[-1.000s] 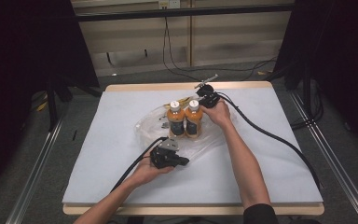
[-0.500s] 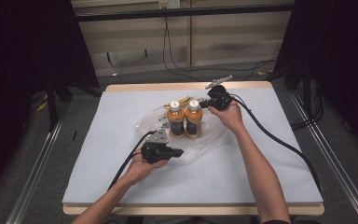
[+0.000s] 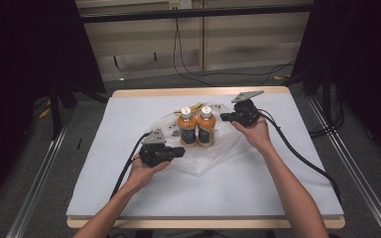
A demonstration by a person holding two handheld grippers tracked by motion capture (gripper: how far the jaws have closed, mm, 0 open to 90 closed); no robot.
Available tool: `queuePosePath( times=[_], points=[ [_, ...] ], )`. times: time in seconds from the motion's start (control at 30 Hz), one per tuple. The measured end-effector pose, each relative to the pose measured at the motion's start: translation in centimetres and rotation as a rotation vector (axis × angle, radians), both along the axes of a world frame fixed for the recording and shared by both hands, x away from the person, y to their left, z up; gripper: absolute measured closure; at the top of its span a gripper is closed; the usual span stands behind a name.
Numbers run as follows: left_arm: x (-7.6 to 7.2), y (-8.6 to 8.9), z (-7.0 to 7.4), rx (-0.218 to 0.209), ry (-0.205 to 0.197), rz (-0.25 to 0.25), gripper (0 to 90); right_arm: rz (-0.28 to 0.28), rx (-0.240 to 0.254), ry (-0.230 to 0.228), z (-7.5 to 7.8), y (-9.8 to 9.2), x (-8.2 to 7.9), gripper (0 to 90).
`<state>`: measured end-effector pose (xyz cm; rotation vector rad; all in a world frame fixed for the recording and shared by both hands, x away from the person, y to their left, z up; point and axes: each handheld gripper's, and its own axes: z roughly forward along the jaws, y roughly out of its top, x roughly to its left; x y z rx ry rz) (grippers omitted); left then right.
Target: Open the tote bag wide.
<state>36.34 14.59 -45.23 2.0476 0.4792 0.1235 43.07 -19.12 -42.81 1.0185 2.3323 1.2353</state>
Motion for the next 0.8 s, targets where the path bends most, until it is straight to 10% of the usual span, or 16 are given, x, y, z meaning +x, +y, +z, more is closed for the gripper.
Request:
queuePosePath(
  times=[0.43,0.8],
  points=[
    [-0.7,1.6,1.6,0.017,-0.07,0.11,21.5,-0.029,0.089,-0.09,1.4,-2.6,-5.6,29.5],
    [-1.9,4.8,2.2,0.029,-0.09,0.181,8.4,-0.079,0.099,-0.099,2.3,-5.3,-10.5,8.5]
  ],
)
